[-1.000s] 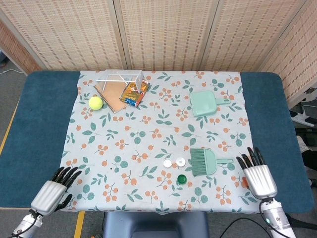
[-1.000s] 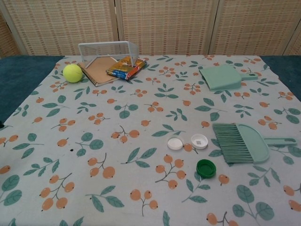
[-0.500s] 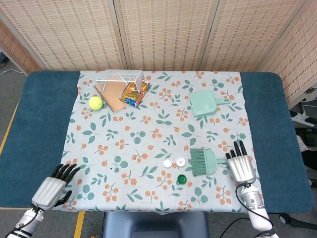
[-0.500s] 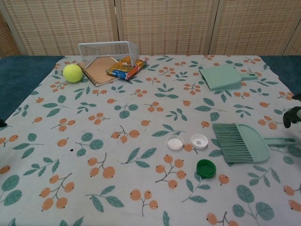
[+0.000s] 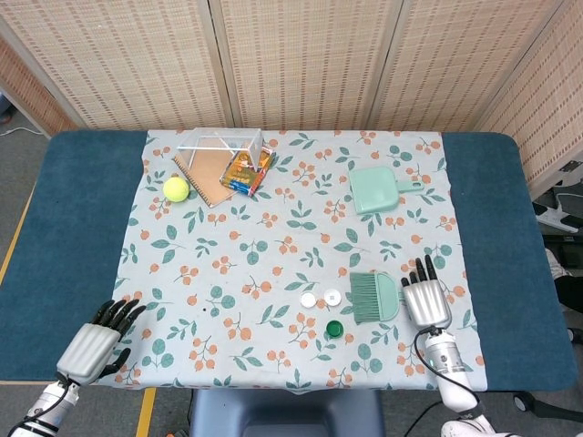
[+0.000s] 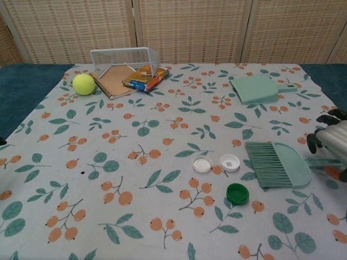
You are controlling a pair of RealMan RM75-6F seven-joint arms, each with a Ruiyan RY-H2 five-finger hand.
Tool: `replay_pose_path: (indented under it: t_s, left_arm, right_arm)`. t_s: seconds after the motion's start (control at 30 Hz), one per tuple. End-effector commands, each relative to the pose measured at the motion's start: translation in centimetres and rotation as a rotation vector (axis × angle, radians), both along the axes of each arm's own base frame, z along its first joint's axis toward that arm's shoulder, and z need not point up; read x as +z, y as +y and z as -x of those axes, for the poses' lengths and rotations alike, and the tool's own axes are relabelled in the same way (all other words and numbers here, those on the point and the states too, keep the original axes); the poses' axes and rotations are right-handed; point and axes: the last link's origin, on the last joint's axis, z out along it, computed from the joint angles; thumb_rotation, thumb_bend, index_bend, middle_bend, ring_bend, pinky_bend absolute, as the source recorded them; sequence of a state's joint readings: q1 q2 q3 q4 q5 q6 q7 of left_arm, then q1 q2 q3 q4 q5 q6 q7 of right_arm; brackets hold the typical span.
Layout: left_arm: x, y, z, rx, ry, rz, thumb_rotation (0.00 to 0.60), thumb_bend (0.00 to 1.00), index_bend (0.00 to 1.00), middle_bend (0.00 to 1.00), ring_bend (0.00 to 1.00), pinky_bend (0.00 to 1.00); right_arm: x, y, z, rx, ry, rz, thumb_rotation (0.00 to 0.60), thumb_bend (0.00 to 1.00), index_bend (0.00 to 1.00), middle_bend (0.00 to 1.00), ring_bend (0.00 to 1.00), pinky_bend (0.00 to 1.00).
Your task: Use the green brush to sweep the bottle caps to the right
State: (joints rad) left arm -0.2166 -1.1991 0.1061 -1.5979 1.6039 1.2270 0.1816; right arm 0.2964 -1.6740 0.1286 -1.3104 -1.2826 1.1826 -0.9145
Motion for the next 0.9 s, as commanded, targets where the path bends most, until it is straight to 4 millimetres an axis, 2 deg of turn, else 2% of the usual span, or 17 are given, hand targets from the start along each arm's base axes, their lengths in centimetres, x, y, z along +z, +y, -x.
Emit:
replay_pose_path:
  t_s: [0.03,0.23,0.67,0.9]
  left_arm:
    - [-0.02,0.03,0.03,0.001,0.002,0.0,0.6,0.45,0.0,0.0,0.0,0.07]
    - [-0.03,0.05,0.07,0.003,0.003,-0.001,0.6,0.45,0.0,0.0,0.0,0.07]
    - [-0.06,0.12,0.1,0.005,0.011,-0.006,0.6,0.45,0.0,0.0,0.0,0.07]
    - [-0.04,0.08,0.15,0.005,0.014,-0.008,0.6,0.45,0.0,0.0,0.0,0.08]
  right_arm:
    - [-0.26,-0.11,-0.07,-0.002,0.009,-0.002,0.6,0.27,0.4,0.34,0.08,0.0]
    - [-0.55,-0.32,0.04,-0.018,0.018,-0.005,0.6,0.28,0.41,0.35,0.09,0.0]
    - [-1.01,-0.21,0.36,-0.034,0.025,-0.005,0.6,0.29,0.56,0.45,0.19,0.0]
    - [-1.06,-0.27,0.77,-0.056,0.006,0.004,0.6,0.36,0.68,0.58,0.28,0.0]
